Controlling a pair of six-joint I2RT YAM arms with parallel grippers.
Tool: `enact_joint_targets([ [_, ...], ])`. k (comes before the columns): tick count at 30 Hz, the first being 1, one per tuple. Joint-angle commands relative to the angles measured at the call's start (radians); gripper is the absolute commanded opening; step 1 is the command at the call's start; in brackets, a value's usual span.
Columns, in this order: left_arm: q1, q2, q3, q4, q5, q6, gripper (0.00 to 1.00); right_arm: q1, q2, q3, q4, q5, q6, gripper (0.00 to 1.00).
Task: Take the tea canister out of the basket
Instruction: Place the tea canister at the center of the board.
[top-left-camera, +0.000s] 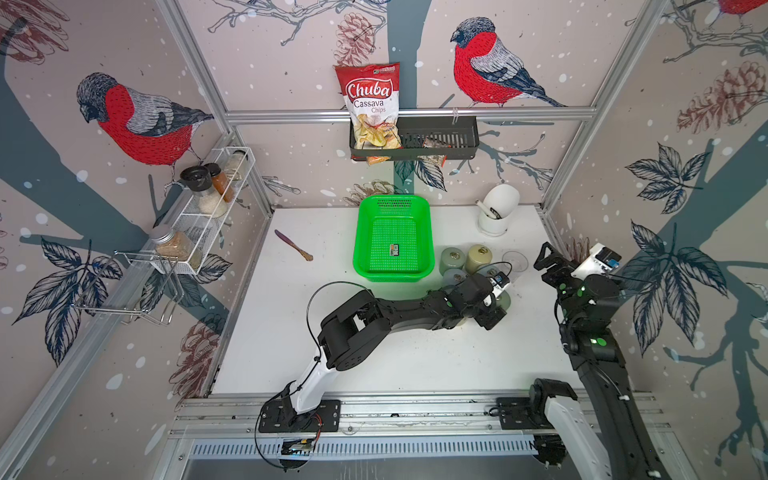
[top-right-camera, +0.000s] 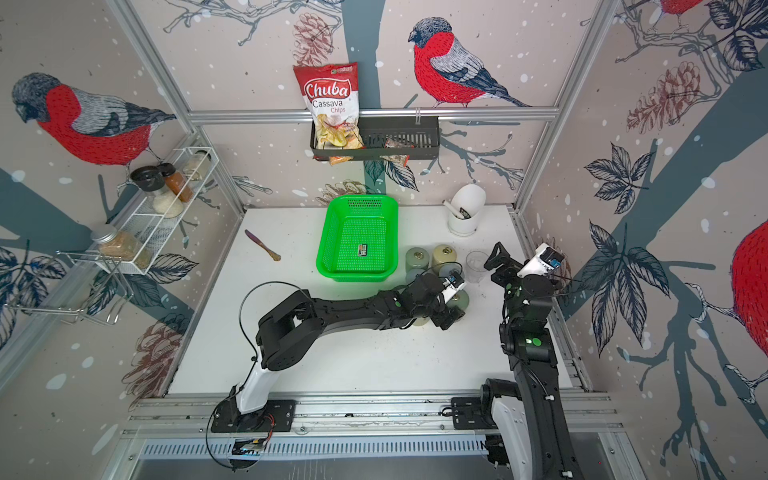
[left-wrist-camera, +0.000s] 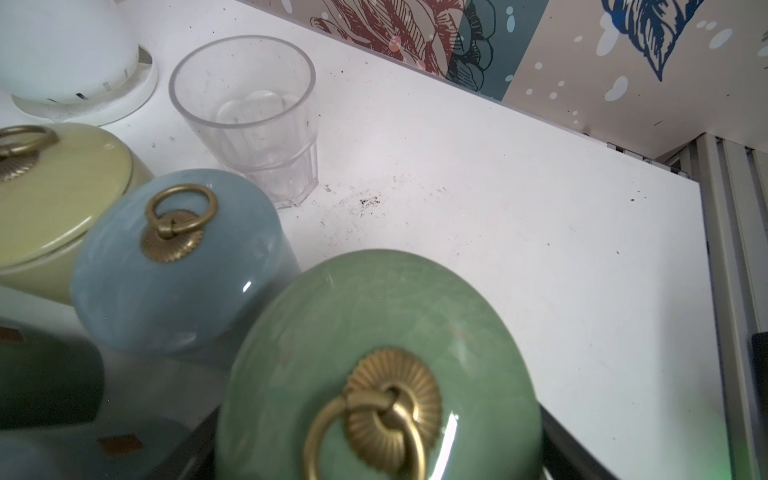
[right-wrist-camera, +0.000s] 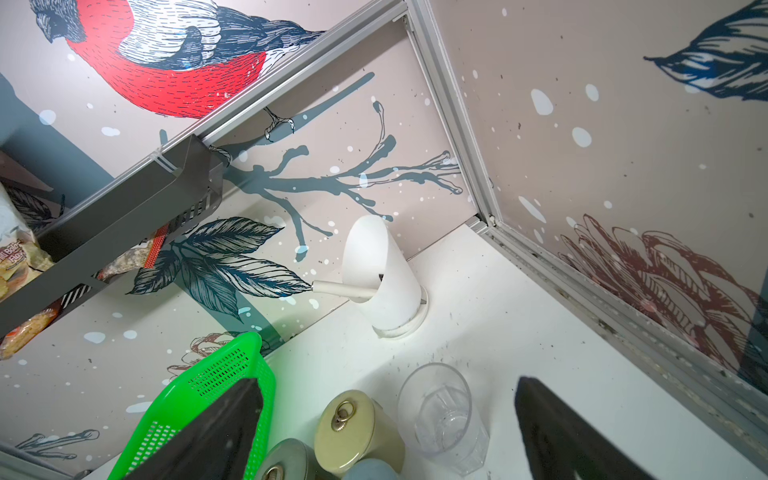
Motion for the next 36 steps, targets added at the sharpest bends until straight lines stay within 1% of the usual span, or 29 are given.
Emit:
enact_joint_targets([
  [1,-0.005,0.009,0.016,0.082,-0.013,-0.018,0.00,-0.001,0.003,-0.004,0.052,-0.014,-0.005,1.00],
  [19,-0.012,0.036,0.072,0.036,-0.038,-0.012,0.00,-0.004,0.009,-0.004,0.071,-0.040,0.000,1.00],
  [36,-0.032,0.066,0.090,0.057,-0.037,-0.015,0.00,-0.008,-0.004,-0.010,0.060,-0.042,-0.005,1.00],
])
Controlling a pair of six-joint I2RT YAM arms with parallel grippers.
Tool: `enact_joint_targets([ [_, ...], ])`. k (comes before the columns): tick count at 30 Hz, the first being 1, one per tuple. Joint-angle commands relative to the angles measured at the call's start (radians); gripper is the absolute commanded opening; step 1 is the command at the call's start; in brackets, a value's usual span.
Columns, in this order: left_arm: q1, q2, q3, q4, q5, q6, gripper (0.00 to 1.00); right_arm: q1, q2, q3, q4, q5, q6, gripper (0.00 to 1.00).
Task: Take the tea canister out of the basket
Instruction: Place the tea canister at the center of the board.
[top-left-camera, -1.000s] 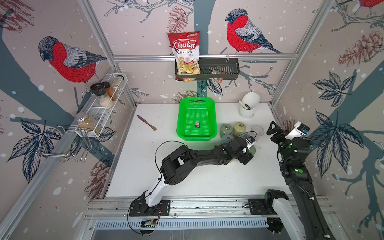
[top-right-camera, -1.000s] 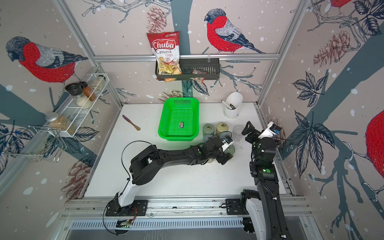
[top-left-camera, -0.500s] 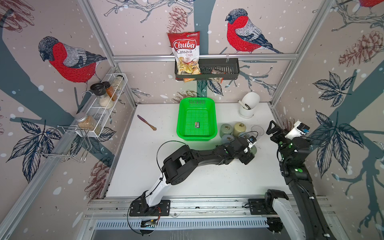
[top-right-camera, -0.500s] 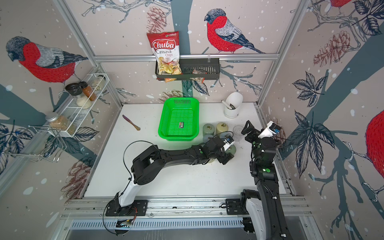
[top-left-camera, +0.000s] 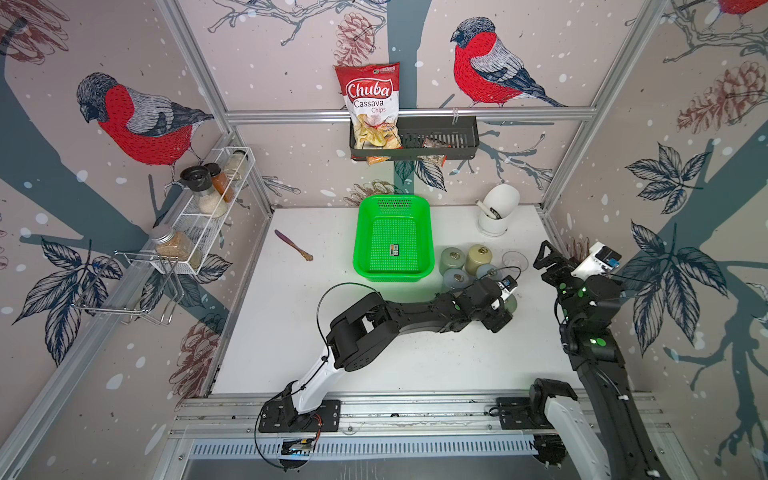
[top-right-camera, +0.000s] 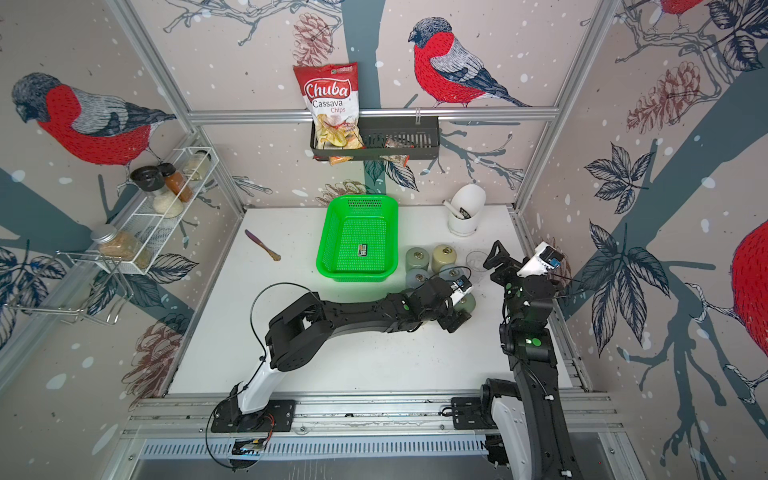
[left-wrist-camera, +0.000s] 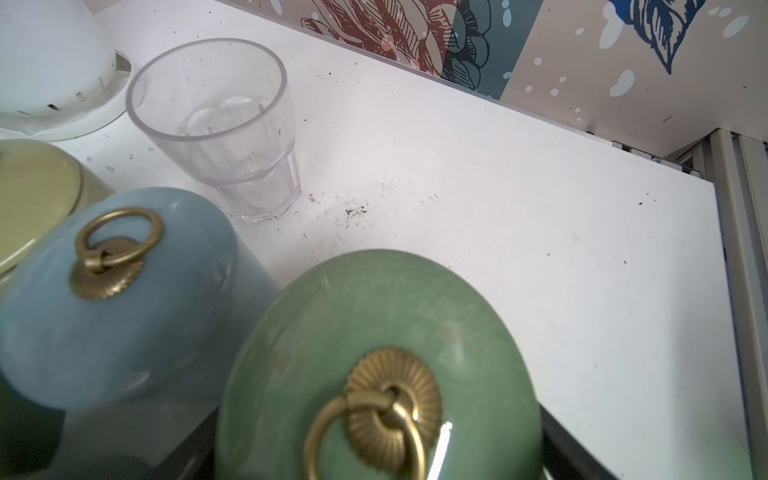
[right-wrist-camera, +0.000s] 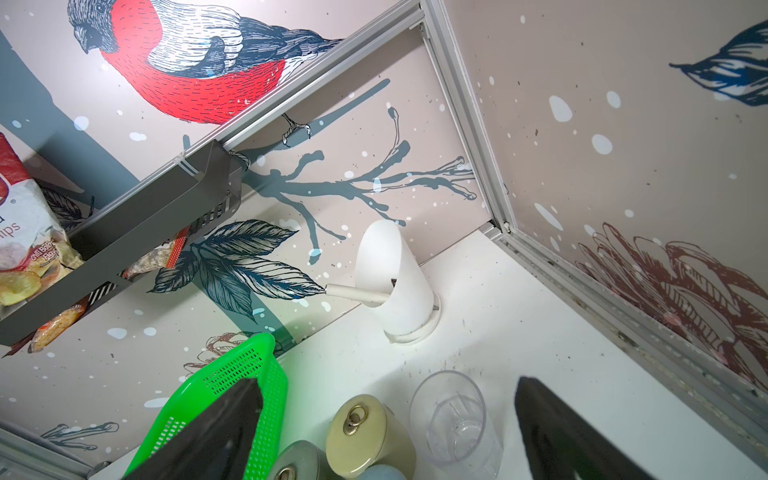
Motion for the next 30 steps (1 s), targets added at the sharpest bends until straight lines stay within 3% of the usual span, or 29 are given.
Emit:
enact_joint_targets([
  [1,-0.003,0.005,0.015,0.068,0.002,-0.012,0.00,-0.003,-0.003,-0.003,0.023,-0.009,-0.004,1.00],
  [19,-0.003,0.055,0.054,0.032,-0.010,-0.017,0.01,-0.005,-0.007,-0.013,0.029,-0.018,-0.004,1.00],
  [30,-0.003,0.071,0.076,0.007,-0.013,-0.015,0.38,-0.006,-0.010,-0.013,0.027,-0.026,-0.005,1.00],
])
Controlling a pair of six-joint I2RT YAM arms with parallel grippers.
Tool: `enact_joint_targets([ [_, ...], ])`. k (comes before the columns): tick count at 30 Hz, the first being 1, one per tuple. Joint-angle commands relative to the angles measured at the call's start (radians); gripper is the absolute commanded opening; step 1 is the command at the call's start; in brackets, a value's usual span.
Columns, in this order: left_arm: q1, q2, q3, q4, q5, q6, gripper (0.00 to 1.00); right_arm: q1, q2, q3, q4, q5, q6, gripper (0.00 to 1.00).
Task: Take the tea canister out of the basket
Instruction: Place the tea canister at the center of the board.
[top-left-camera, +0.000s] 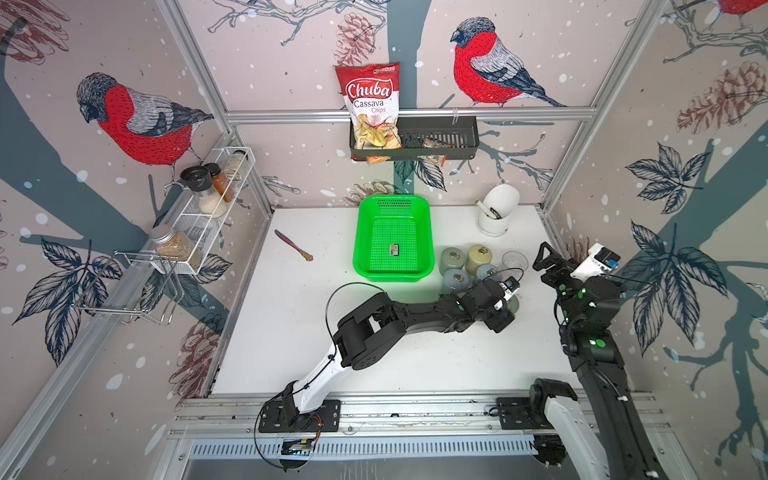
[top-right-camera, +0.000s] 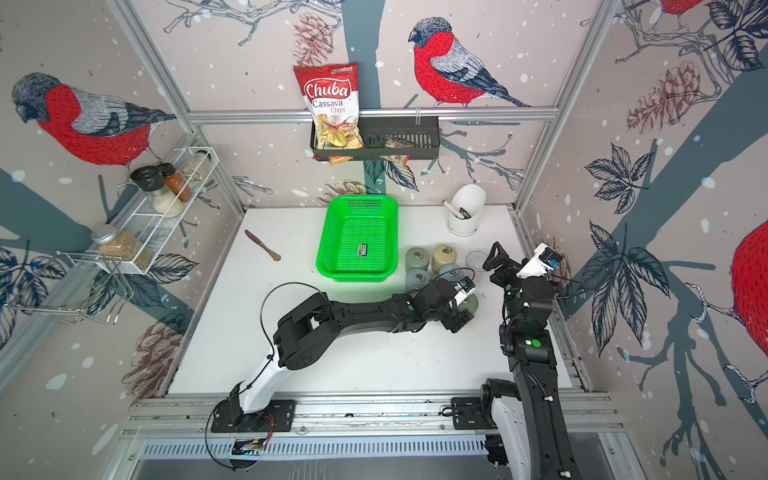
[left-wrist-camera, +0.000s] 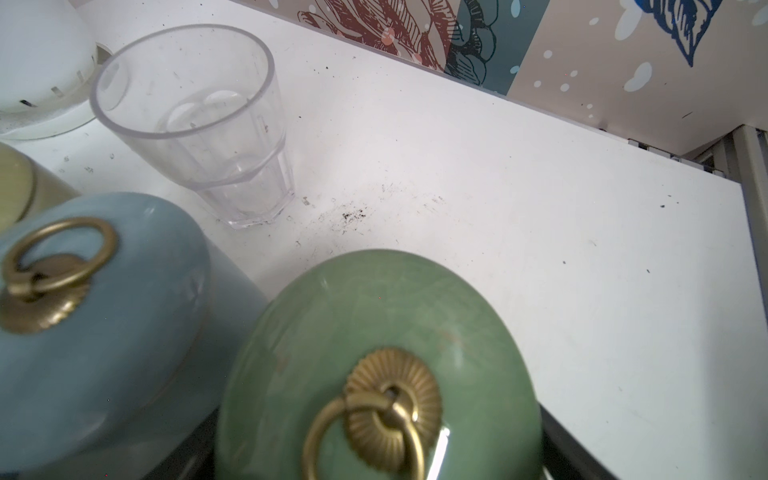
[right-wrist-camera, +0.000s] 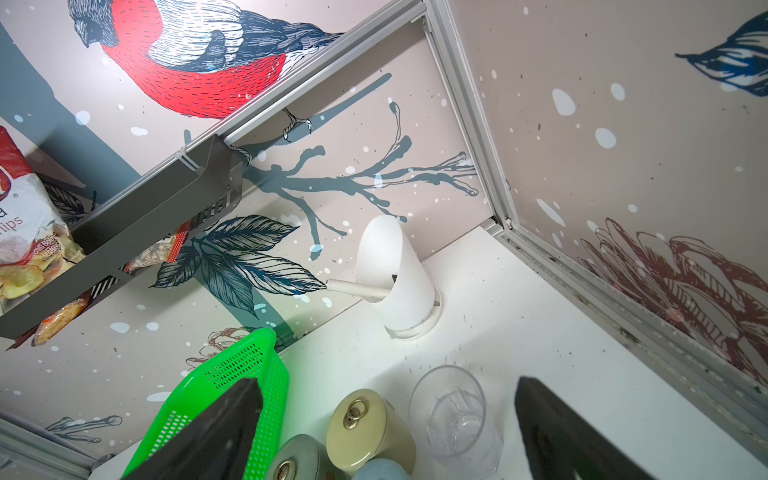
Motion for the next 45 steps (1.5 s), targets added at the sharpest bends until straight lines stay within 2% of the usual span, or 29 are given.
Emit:
enact_joint_targets([
  [1,-0.002,0.006,0.017,0.013,-0.009,-0.016,0.38,-0.001,-0.003,-0.002,0.025,-0.009,-0.005,1.00],
  [6,-0.002,0.009,0.019,0.010,-0.008,-0.019,0.40,-0.001,-0.003,-0.003,0.026,-0.011,-0.005,1.00],
  [10,-0.002,0.013,0.022,0.009,-0.005,-0.020,0.46,-0.001,-0.006,-0.003,0.028,-0.014,-0.007,1.00],
  [45,-0.004,0.012,0.019,-0.004,-0.004,-0.029,0.76,-0.004,-0.022,-0.009,0.033,-0.043,-0.019,1.00],
])
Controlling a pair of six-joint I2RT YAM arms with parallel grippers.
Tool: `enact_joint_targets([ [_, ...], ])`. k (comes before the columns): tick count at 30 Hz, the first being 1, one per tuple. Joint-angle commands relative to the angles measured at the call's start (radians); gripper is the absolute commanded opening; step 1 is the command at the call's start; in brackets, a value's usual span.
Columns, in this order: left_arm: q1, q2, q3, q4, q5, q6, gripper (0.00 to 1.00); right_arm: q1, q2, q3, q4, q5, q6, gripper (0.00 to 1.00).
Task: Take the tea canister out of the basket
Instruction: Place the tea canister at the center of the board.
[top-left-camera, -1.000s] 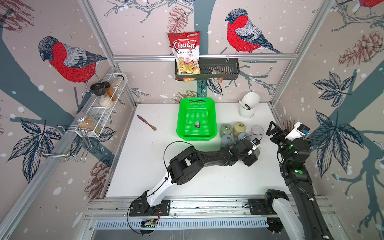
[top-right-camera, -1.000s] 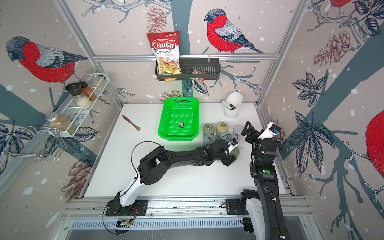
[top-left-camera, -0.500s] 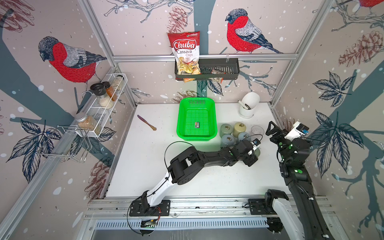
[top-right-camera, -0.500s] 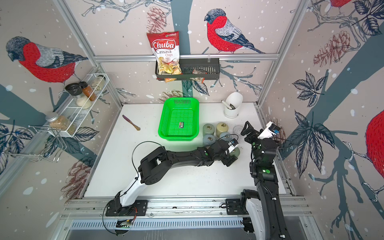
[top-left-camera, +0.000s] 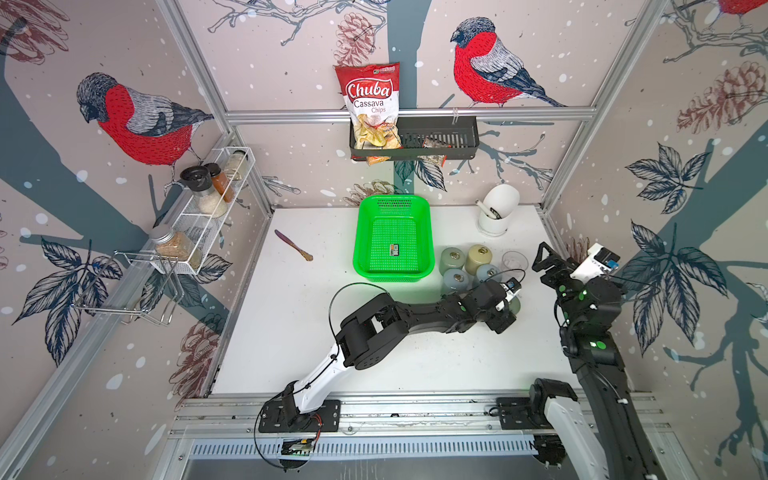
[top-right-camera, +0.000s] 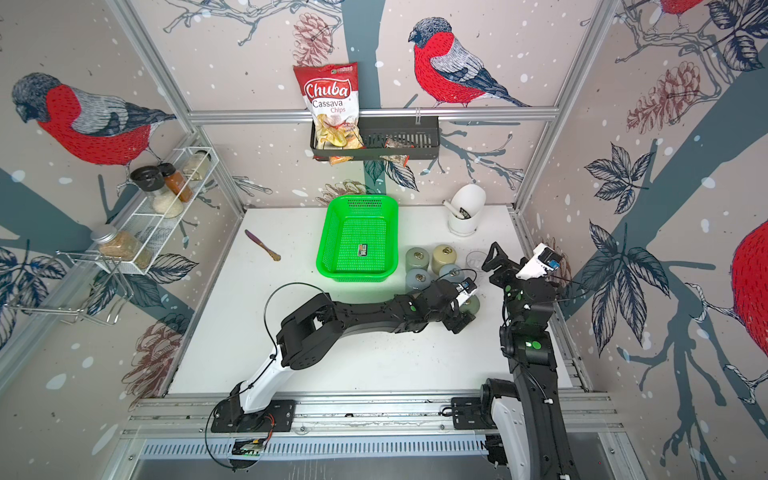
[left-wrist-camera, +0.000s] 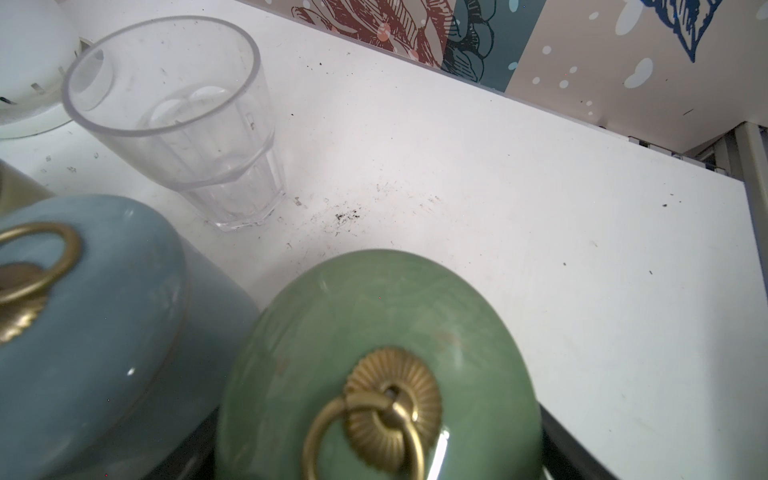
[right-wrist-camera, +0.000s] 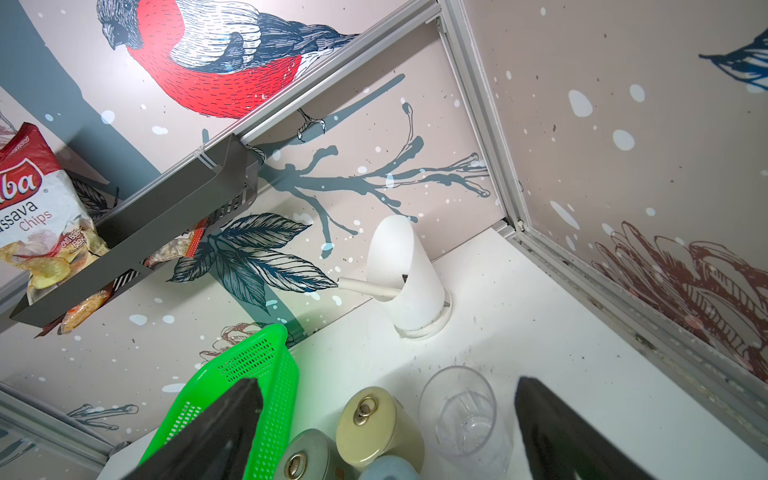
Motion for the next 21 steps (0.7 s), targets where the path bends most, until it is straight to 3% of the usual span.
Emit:
enact_joint_targets([
  [1,-0.004,-0.009,0.002,-0.006,-0.007,-0.026,0.80,-0.002,-0.004,-0.001,0.025,-0.009,-0.018,1.00],
  [3,-0.004,-0.010,0.004,-0.006,-0.007,-0.028,0.83,-0.002,-0.006,-0.002,0.025,-0.010,-0.020,1.00],
  [6,-0.004,-0.008,0.007,-0.006,-0.007,-0.028,0.96,-0.003,-0.007,-0.002,0.024,-0.010,-0.021,1.00],
  [21,-0.004,-0.035,0.026,-0.005,-0.016,-0.019,0.97,-0.003,-0.017,0.004,0.014,-0.017,-0.031,1.00],
])
